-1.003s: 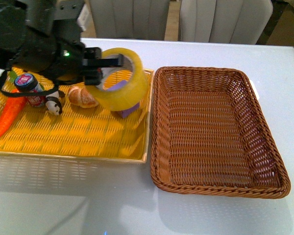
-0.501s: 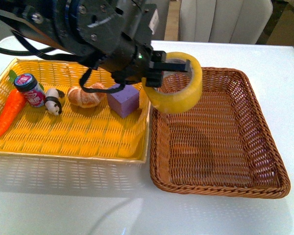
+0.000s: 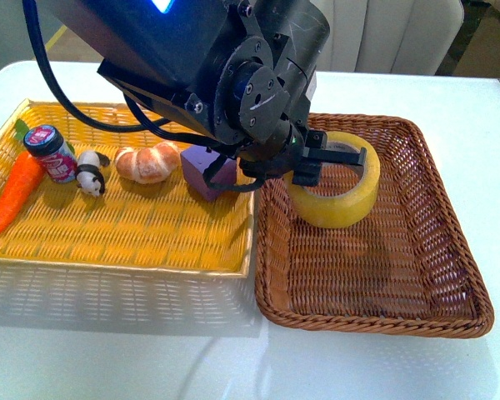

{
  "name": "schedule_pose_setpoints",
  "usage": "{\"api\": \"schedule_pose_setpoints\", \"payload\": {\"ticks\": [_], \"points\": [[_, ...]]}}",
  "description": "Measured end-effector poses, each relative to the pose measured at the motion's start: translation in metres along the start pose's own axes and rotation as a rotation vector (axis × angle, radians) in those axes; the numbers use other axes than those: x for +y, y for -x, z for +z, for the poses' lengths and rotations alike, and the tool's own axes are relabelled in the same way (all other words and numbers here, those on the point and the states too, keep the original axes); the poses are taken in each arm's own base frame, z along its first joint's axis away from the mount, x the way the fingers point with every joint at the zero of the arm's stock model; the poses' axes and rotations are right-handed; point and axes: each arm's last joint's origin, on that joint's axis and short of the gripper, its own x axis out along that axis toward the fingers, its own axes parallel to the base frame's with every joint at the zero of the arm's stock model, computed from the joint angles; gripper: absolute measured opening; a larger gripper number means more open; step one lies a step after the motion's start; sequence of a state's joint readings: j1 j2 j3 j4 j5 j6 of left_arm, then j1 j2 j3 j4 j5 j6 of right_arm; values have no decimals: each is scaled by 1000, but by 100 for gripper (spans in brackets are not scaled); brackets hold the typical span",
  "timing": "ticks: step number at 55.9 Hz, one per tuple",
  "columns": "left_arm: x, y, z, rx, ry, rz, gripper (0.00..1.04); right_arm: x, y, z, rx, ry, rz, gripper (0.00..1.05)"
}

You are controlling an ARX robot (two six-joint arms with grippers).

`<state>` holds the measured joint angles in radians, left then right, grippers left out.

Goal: Move tape to another basket

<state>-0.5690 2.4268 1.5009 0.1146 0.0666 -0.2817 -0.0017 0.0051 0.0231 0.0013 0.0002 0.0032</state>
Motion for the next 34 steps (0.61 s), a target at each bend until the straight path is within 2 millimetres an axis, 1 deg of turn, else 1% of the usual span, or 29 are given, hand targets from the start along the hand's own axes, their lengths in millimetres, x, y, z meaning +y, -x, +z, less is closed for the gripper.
{"api": "schedule_pose_setpoints", "payload": {"ticks": [2,4,8,14,21,23,26,30,32,34], "points": [[0,-1,0,1,13,-7,16,0,0,0,0,0,0,96],[0,-1,1,1,24,-12,20,0,0,0,0,0,0,96],[-1,-2,3,-5,41,-19,33,0,0,0,0,0,0,96],[-2,-1,5,-9,56,-23,49,0,0,0,0,0,0,96],[0,1,1,-14,62,-23,68,0,0,0,0,0,0,96],[3,5,-1,-18,67,-22,75,0,0,0,0,0,0,96],[5,12,-2,-27,70,-21,82,0,0,0,0,0,0,96],[12,28,-3,-54,80,-17,95,0,0,0,0,0,0,96],[15,38,-2,-75,81,-16,98,0,0,0,0,0,0,96],[20,48,-1,-98,83,-12,96,0,0,0,0,0,0,96]]}}
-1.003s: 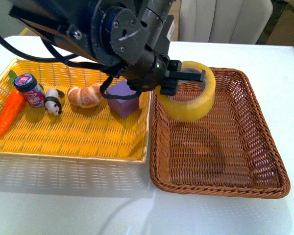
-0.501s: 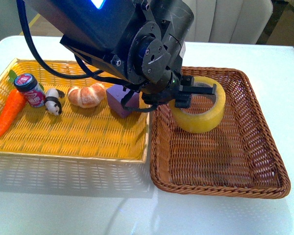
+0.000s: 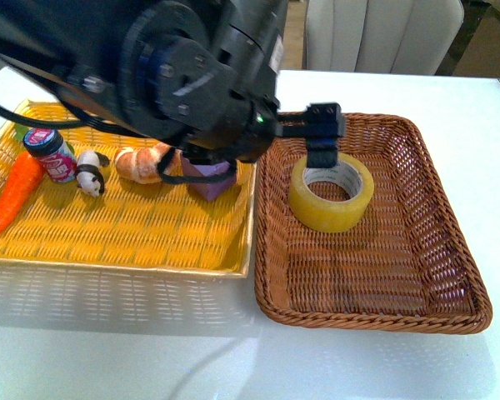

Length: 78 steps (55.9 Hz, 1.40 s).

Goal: Move tape to another basket

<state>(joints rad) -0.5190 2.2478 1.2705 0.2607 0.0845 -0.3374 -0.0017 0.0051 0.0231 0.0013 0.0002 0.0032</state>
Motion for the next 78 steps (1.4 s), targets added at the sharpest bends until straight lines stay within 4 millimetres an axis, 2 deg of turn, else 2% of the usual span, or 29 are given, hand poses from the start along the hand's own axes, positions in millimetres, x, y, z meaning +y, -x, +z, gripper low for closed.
{"api": "schedule_pose_setpoints", "payload": {"ticks": [5,8,12,26,32,36,38,46,47,52,54,60,78], "points": [[15,36,7,-81,16,14,96,0,0,0,0,0,0,96],[29,71,8,-150,29,20,96,0,0,0,0,0,0,96],[42,105,3,-209,44,17,96,0,0,0,0,0,0,96],[61,193,-20,-301,90,-32,96,0,0,0,0,0,0,96],[69,220,-34,-642,-34,272,79,0,0,0,0,0,2,96],[75,237,-43,-774,-74,394,66,0,0,0,0,0,2,96],[76,242,-45,-794,-86,410,62,0,0,0,0,0,0,96],[82,260,-66,-794,-136,428,33,0,0,0,0,0,0,96],[83,263,-71,-791,-138,433,27,0,0,0,0,0,0,96],[86,270,-83,-804,-143,435,7,0,0,0,0,0,0,96],[87,271,-86,-804,-144,437,3,0,0,0,0,0,0,96],[90,276,-99,-779,-143,440,2,0,0,0,0,0,0,96],[95,300,-116,-789,-145,444,2,0,0,0,0,0,0,96]]}}
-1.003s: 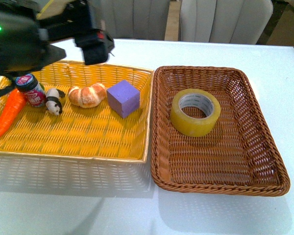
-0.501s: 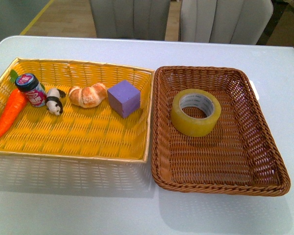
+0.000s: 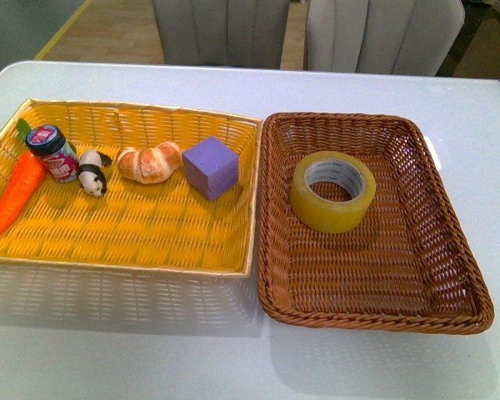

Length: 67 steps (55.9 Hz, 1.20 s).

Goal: Move tape to another basket

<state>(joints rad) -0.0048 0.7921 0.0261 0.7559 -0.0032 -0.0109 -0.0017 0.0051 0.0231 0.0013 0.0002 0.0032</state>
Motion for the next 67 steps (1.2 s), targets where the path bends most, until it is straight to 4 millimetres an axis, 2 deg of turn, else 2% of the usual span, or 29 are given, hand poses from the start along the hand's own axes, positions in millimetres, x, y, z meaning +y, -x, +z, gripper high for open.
{"api": "schedule_pose_setpoints", "payload": {"ticks": [32,67], "points": [[0,25,7,-22,0,-3,2,0,0,0,0,0,0,96],[0,40,7,-27,0,-3,2,0,0,0,0,0,0,96]]}}
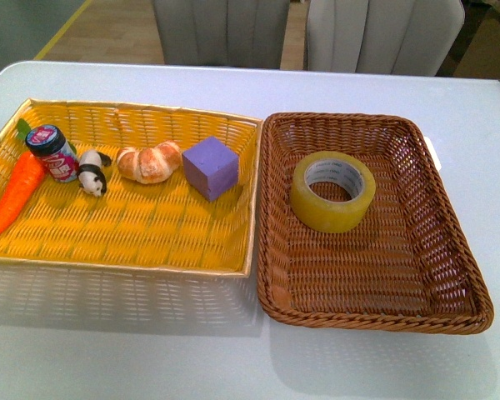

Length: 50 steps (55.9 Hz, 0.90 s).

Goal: Move tape to another basket

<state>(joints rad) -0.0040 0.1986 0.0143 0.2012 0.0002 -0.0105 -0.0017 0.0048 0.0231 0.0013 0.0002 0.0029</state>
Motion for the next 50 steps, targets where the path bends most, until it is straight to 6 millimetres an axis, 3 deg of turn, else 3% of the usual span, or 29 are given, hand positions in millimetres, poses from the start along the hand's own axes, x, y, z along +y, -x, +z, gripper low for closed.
{"api": "schedule_pose_setpoints", "payload": {"ticks": [23,50], "points": [[0,12,-4,18,0,1,2,0,0,0,0,0,0,96],[0,12,-4,18,0,1,86,0,0,0,0,0,0,96]]}}
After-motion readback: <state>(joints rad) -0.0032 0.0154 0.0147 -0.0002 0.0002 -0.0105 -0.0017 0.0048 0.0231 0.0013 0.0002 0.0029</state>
